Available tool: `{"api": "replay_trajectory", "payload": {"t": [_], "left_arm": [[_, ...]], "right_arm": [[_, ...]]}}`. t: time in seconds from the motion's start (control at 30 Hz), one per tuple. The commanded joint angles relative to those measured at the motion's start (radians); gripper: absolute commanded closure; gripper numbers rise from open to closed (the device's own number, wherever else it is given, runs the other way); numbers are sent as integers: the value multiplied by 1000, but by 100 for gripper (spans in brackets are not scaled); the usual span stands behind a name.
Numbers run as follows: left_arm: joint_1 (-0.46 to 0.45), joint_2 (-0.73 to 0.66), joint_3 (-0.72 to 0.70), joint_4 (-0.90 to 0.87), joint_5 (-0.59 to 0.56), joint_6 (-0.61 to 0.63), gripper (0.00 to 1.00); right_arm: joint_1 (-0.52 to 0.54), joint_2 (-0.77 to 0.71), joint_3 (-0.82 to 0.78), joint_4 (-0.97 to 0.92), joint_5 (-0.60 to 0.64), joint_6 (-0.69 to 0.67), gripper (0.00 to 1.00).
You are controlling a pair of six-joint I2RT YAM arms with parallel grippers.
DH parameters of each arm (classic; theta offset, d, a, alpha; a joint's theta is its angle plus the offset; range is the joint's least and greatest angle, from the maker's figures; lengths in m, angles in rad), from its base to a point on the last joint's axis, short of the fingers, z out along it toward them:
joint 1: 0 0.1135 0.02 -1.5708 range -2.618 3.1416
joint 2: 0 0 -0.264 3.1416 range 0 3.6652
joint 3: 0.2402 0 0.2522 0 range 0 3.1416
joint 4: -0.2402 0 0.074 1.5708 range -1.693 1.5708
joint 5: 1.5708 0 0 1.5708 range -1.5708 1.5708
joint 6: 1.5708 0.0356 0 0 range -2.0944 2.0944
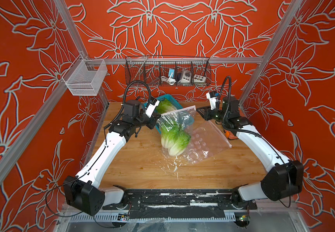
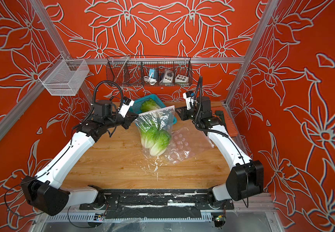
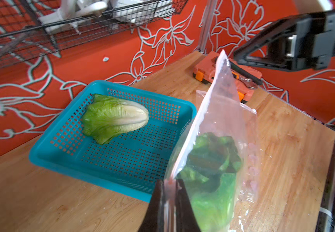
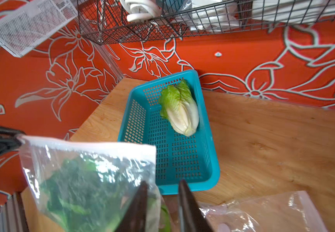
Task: Put the chinese cabbages into a zipper bag and zip it
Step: Zip the zipper on the zipper food storage bag, then place the zipper food storage bag at the center of the board.
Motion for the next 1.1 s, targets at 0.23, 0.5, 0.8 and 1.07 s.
{"api": "replay_trajectory", "payload": {"t": [0.23,0.5,0.8,1.07], "left_arm": [[104,40,-100,127,-152,-294,79],[106,-58,-158,133,-192,-336,64],[107,-167,-123,52,-175,-353,57],[107,-223,-120,26,-141,-373,56]], "right_arm": [[87,-91,-411,116,-37,155,11],[227,125,-353,180,-159,228,16],[485,182,-303,310,122,710,49],[701,408,-58,320,342,936,50]]}}
